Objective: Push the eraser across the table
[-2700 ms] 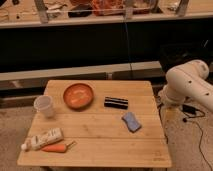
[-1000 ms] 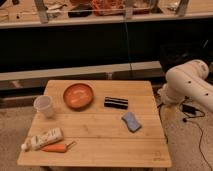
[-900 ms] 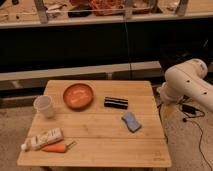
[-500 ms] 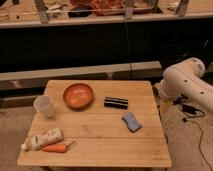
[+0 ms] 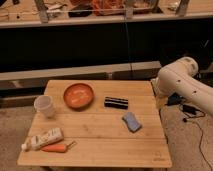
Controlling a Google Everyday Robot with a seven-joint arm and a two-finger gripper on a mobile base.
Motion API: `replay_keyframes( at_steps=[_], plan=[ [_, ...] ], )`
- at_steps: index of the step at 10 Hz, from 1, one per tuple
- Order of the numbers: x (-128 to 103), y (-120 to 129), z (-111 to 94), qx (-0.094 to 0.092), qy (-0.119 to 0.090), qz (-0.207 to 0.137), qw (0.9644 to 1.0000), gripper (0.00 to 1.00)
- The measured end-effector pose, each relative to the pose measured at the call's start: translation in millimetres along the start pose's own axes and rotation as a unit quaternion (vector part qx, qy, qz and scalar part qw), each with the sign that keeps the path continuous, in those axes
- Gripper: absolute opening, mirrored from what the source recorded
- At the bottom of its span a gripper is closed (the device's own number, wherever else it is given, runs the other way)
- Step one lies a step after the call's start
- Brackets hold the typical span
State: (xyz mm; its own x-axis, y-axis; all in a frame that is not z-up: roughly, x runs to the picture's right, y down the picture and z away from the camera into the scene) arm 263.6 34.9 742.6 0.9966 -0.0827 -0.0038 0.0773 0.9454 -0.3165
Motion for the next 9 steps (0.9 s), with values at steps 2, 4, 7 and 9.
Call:
replay_keyframes(
  at_steps=[2,4,7,9],
  plan=[
    [-8,-8,4,0.007,-0.001,-0.008,0.9999,0.8],
    [-17,-17,9,0.015,0.001,-0.016,0.9998,0.8],
    [-30,-33,17,0.027,-0.001,-0.027,0.9993,0.8],
    [-39,-43,24,0.033,-0.005,-0.036,0.9988,0.8]
  ],
)
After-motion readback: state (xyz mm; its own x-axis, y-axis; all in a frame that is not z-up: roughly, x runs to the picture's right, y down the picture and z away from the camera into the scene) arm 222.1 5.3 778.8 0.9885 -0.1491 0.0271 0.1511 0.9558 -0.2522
